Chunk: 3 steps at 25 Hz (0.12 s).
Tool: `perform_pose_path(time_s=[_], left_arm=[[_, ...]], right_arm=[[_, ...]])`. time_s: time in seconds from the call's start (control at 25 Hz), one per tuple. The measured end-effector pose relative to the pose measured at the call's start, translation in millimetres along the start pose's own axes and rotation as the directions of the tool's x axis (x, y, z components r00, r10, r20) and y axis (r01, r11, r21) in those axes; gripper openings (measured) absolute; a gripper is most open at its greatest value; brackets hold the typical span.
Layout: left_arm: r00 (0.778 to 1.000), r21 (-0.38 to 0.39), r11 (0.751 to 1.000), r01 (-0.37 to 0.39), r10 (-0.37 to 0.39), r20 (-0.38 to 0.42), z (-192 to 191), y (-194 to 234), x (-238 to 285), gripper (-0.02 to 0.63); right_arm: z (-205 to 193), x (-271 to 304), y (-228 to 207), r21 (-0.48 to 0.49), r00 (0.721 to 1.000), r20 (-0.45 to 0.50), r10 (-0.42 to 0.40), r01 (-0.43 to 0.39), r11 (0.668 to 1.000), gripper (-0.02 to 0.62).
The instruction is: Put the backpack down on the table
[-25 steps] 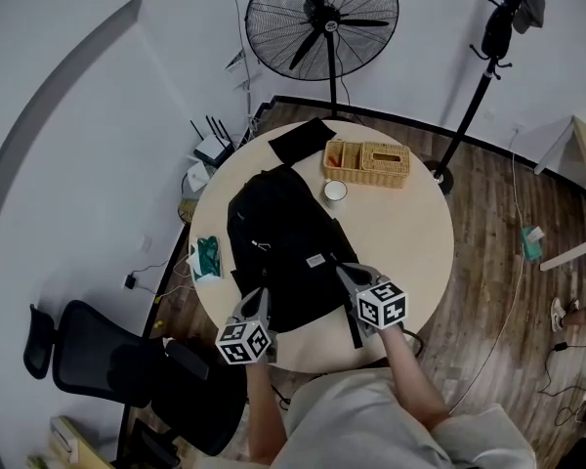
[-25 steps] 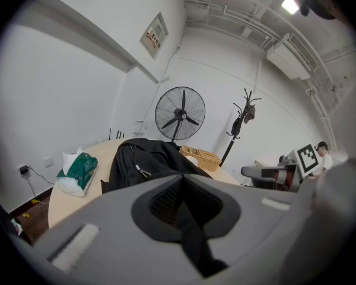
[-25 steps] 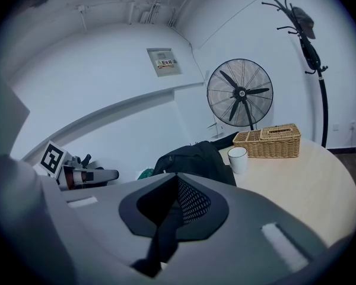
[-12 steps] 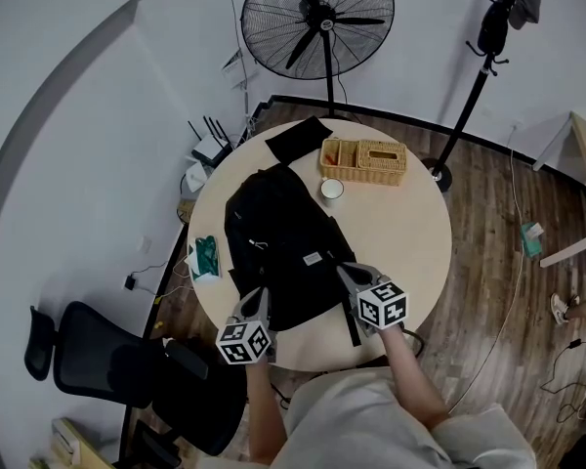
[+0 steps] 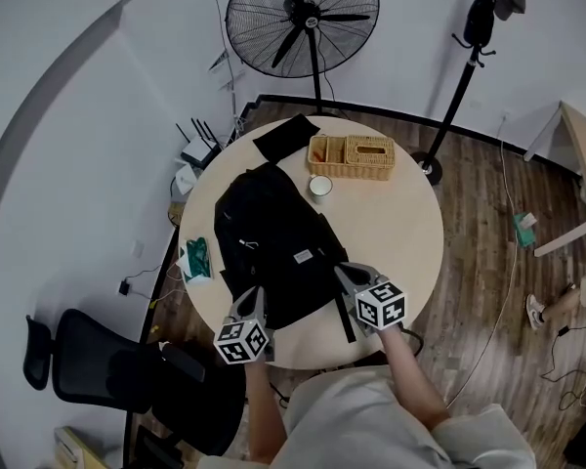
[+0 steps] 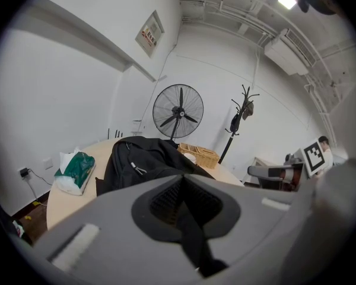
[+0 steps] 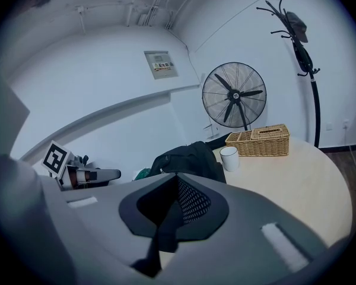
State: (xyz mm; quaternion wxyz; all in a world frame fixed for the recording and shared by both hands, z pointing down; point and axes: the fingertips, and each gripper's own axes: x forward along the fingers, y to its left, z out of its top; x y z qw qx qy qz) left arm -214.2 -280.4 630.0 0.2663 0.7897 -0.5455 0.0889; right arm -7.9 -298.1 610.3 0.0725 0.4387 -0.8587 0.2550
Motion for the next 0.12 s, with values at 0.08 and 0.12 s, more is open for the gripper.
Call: perform_pose_path(time_s=[0.08,0.12], left_arm=[[1.0,-0.01,1.0,-0.01,0.01,-0.003,-1.3,1.6,1.4,0.057],[1.0,-0.015,1.0,-0.015,0.014,-0.003,-1.9,2.4,1.9,0.057]], right_arm=[[-1.5,0.7,0.3,-0.004,1.0,-0.003,0.002,-0.002,1.0,0.0],[-2.2,1.1,0.5,-0.007,1.0,-0.004,0.004,-0.004,1.0,0.0]])
